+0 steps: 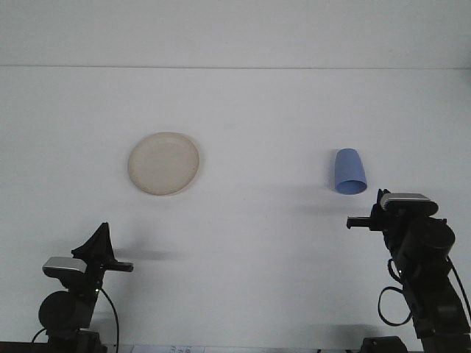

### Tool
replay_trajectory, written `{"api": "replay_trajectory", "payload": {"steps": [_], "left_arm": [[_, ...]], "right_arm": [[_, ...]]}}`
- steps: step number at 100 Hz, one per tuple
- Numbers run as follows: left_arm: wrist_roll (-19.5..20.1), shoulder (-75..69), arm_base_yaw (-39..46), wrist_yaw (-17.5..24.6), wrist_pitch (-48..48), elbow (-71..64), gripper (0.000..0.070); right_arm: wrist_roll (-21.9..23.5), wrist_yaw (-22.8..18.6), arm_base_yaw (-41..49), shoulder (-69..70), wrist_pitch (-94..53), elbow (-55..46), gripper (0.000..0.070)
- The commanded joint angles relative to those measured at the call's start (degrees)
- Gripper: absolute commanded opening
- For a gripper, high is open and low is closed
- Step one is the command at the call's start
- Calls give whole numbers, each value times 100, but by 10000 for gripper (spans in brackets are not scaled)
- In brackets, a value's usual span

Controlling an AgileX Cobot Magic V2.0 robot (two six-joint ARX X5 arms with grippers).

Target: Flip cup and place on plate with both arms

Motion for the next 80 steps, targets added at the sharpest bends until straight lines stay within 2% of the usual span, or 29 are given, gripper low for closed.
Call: {"api": "replay_trajectory", "payload": {"steps": [1, 5, 8, 24, 51, 80], "left_arm": [[-13, -11, 7, 13, 59, -109, 12], [-13, -11, 7, 13, 59, -109, 12], [-13, -11, 7, 13, 59, -109, 12], [-13, -11, 7, 13, 59, -109, 12], [-13, -11, 7, 13, 59, -109, 12], [-13, -11, 7, 13, 59, -109, 12]], "right_arm": [[186, -28, 13, 208, 13, 50, 377], [236, -42, 28, 363, 15, 46, 482], [254, -39, 50, 468, 22, 42, 505], [275, -37, 260, 929, 649, -334, 505], [629, 66, 697, 1705, 3115, -1805, 504], [614, 61, 702, 3095, 4800, -1906, 504]]}}
